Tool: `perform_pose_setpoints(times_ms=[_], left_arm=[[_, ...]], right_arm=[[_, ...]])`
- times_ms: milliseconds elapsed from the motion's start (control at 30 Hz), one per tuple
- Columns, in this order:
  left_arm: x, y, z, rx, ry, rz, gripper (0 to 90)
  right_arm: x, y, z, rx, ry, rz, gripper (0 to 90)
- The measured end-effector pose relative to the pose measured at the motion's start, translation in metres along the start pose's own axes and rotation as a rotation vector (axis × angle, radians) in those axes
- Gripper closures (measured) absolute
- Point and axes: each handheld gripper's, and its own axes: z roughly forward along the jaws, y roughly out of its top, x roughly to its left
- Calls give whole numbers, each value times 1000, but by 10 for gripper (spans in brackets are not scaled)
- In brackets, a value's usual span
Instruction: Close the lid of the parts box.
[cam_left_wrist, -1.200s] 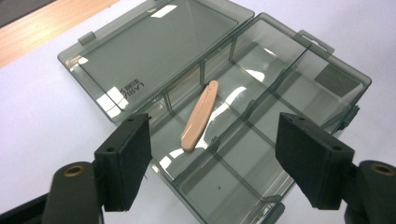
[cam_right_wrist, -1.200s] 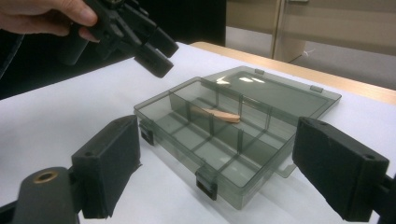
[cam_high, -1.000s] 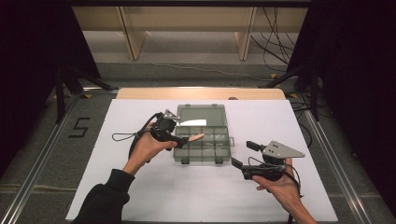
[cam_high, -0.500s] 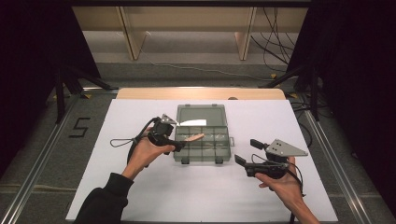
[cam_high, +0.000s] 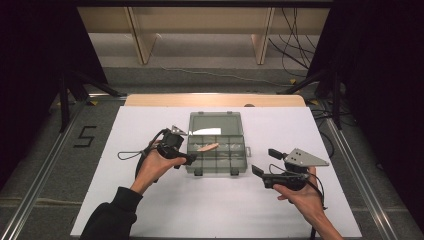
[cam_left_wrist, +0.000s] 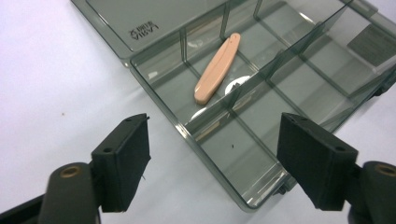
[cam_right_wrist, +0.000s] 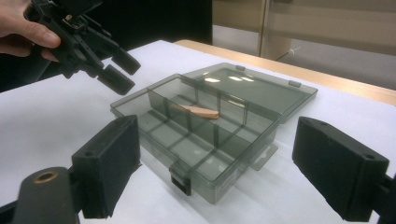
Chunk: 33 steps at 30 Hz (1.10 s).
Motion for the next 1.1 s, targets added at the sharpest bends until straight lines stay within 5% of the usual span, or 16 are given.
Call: perform_pose_setpoints(times_ms=[167, 300, 400, 633, 833, 1100], left_arm=[[0, -3, 3, 2, -7, -25, 310], [2, -6, 6, 11, -11, -17, 337], [2, -7, 8, 26, -14, -20, 361], [5, -9, 10, 52, -11, 8, 438], [5, -11, 15, 33, -8, -7, 521], [5, -13, 17, 62, -11, 5, 583]], right_arm=[[-1, 0, 2, 0, 2, -2, 161], [-1, 1, -1, 45, -15, -7, 161], [-1, -1, 3, 11, -8, -8, 161], [-3, -1, 4, 39, -16, -9, 162], [-7, -1, 9, 44, -28, -21, 163], [-22, 5, 23, 82, -39, 39, 193]])
